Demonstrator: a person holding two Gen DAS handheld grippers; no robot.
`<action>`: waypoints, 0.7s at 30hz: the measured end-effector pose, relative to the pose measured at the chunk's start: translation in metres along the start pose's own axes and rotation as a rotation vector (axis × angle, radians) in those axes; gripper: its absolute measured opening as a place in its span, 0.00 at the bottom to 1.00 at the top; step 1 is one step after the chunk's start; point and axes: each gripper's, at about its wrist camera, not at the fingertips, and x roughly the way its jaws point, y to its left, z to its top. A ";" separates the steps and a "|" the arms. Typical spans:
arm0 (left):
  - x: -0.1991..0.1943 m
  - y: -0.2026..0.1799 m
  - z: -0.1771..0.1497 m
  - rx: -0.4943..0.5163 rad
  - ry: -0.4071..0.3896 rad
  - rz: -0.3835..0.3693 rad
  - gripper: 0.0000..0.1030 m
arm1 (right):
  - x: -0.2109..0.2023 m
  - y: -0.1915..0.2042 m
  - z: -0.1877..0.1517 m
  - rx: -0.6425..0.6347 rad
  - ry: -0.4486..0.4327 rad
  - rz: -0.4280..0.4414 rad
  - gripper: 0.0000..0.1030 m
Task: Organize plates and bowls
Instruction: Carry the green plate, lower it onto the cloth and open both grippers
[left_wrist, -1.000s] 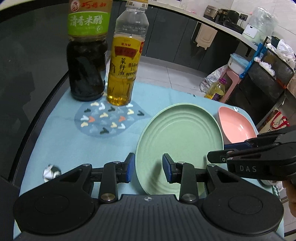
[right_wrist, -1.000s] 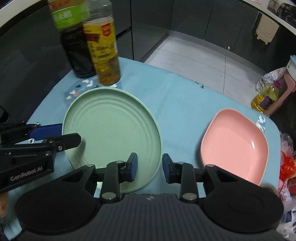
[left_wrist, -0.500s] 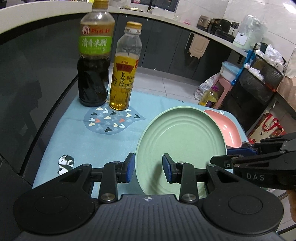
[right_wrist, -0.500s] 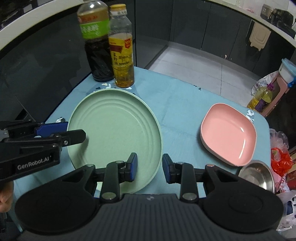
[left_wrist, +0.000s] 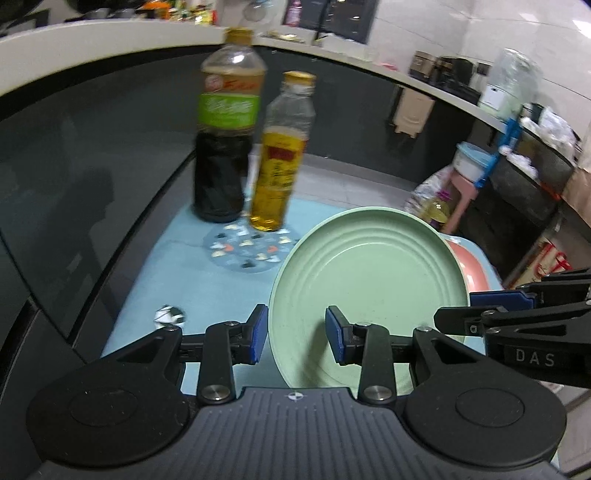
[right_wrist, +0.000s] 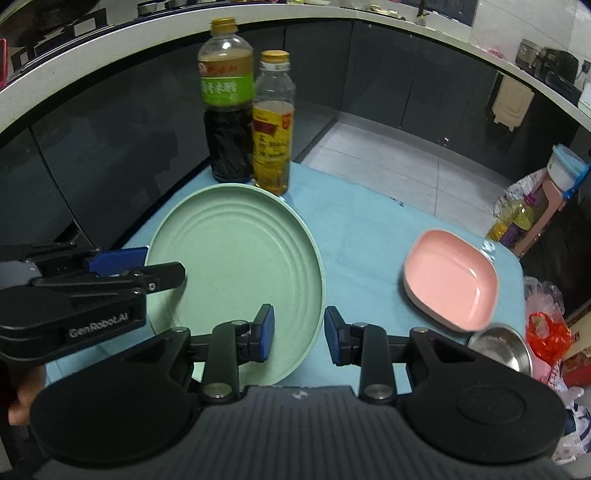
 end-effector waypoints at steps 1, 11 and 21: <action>0.002 0.006 0.000 -0.011 0.007 0.008 0.30 | 0.005 0.004 0.003 -0.006 0.005 0.011 0.22; 0.025 0.065 -0.013 -0.094 0.085 0.070 0.30 | 0.072 0.043 0.021 -0.037 0.112 0.100 0.22; 0.060 0.080 -0.030 -0.113 0.180 0.058 0.30 | 0.110 0.050 0.019 -0.034 0.195 0.096 0.22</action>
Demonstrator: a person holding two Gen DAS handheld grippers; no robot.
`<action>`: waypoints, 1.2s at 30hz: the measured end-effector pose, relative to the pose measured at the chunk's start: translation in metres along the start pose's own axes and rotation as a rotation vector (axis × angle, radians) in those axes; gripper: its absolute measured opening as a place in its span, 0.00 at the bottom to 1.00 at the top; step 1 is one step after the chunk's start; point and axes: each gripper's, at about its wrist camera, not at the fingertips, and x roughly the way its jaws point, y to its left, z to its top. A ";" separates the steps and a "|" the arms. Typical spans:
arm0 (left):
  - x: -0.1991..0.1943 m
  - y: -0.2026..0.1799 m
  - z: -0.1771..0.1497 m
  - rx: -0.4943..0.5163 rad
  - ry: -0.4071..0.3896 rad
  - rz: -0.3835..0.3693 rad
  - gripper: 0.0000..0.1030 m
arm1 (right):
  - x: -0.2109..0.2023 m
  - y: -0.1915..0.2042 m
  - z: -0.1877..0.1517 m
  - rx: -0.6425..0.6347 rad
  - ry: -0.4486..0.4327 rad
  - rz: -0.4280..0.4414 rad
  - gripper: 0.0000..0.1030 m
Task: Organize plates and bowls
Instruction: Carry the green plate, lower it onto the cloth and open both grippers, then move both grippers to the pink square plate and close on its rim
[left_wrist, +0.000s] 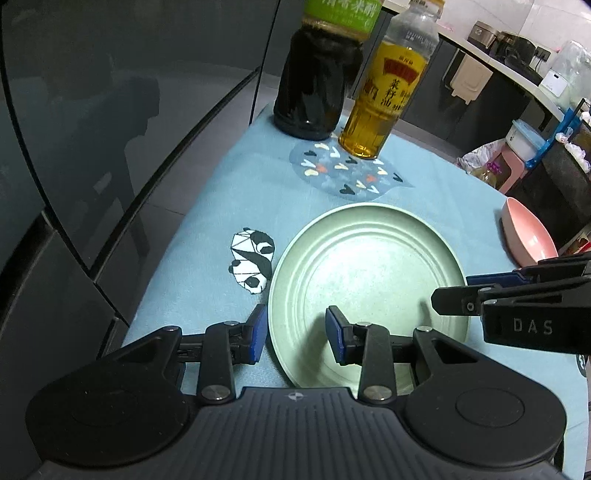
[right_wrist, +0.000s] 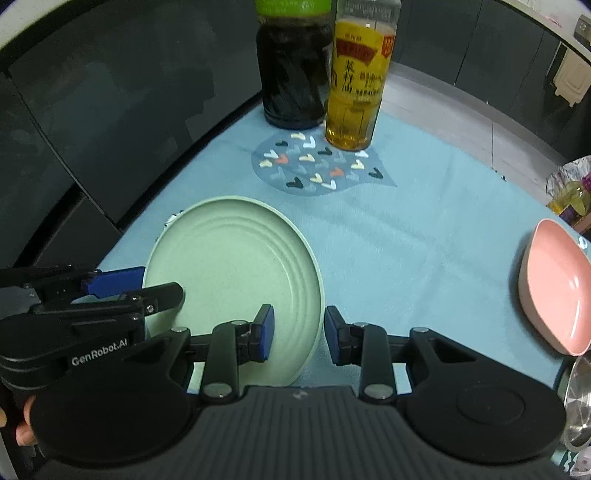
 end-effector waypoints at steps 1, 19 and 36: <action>0.002 0.001 0.000 -0.002 0.002 -0.003 0.30 | 0.003 -0.001 0.001 0.006 0.005 0.001 0.22; -0.024 -0.008 0.009 0.024 -0.132 0.012 0.33 | -0.012 -0.038 -0.010 0.094 -0.077 -0.001 0.22; -0.053 -0.116 0.014 0.209 -0.166 -0.053 0.33 | -0.110 -0.110 -0.072 0.150 -0.382 -0.083 0.31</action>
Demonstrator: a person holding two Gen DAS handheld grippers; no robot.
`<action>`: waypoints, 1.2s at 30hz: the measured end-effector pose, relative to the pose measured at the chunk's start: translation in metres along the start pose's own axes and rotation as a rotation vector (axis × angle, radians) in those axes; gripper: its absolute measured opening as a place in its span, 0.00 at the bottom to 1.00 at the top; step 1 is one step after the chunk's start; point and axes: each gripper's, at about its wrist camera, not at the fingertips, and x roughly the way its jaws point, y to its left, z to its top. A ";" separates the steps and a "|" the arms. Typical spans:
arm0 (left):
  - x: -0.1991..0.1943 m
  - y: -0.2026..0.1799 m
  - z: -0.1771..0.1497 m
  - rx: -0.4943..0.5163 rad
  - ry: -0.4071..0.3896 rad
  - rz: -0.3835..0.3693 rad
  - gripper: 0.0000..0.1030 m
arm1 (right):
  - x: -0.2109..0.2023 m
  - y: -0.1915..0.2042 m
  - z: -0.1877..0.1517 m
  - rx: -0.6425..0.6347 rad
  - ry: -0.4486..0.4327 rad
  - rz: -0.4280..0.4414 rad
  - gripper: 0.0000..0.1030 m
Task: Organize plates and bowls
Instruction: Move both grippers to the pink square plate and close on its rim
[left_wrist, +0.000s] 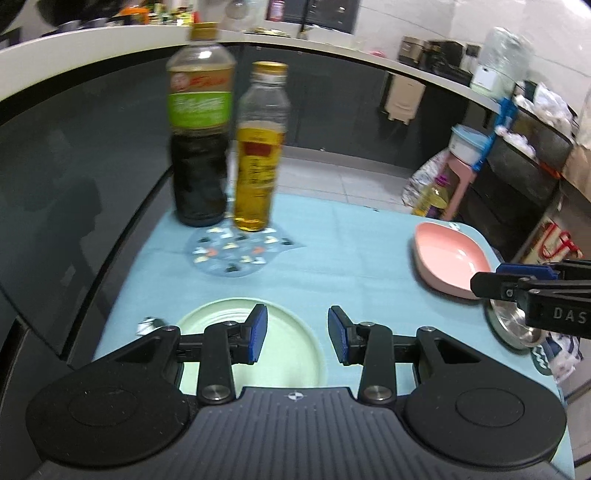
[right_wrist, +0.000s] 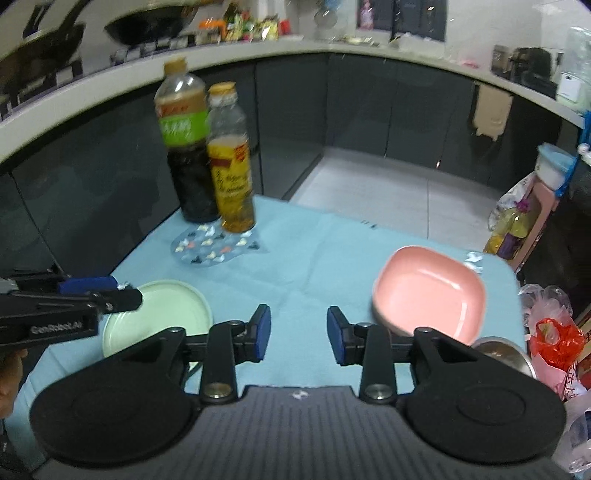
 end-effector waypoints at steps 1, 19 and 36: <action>0.002 -0.006 0.001 0.005 0.006 -0.002 0.33 | -0.003 -0.006 -0.002 0.018 -0.010 0.003 0.32; 0.044 -0.091 0.024 0.064 0.096 -0.052 0.33 | -0.019 -0.094 -0.023 0.144 -0.025 -0.170 0.35; 0.126 -0.126 0.038 -0.072 0.135 -0.116 0.34 | 0.036 -0.154 -0.011 0.296 0.071 -0.193 0.35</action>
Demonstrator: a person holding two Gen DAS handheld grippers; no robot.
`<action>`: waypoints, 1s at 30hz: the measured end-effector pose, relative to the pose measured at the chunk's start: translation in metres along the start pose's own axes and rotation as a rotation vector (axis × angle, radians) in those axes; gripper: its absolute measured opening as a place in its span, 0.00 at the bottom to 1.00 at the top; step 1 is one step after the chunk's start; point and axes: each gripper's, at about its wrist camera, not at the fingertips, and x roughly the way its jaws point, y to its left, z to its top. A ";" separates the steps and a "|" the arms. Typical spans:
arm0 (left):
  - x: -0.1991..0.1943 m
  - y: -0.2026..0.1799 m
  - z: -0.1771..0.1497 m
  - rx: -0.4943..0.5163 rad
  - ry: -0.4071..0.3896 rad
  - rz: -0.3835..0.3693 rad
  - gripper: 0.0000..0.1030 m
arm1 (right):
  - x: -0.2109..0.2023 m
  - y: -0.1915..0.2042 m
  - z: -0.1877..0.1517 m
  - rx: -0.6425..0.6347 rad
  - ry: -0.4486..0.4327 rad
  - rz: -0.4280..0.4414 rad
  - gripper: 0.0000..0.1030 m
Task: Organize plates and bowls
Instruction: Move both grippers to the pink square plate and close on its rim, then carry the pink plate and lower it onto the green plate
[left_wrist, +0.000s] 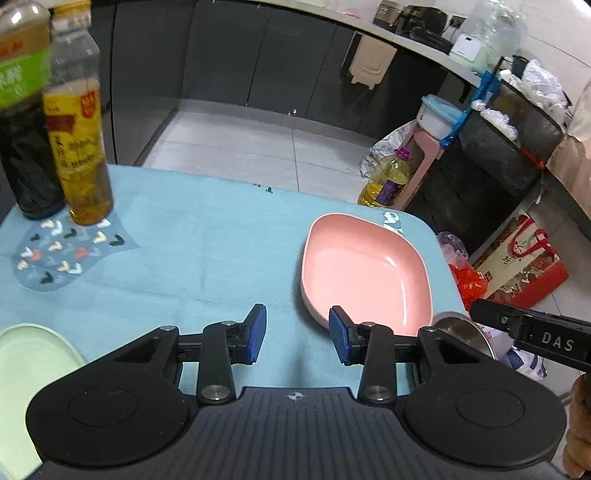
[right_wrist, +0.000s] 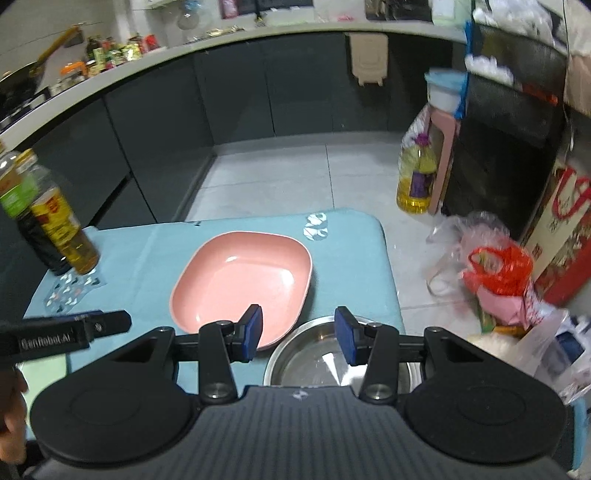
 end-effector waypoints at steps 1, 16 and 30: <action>0.005 -0.001 0.001 -0.011 0.006 -0.006 0.34 | 0.007 -0.001 0.001 0.007 0.010 0.001 0.35; 0.061 -0.015 0.012 -0.027 0.056 -0.015 0.37 | 0.072 -0.019 0.015 0.068 0.105 0.002 0.35; 0.054 -0.002 0.012 0.024 0.043 -0.019 0.14 | 0.078 0.000 0.018 0.052 0.193 0.047 0.05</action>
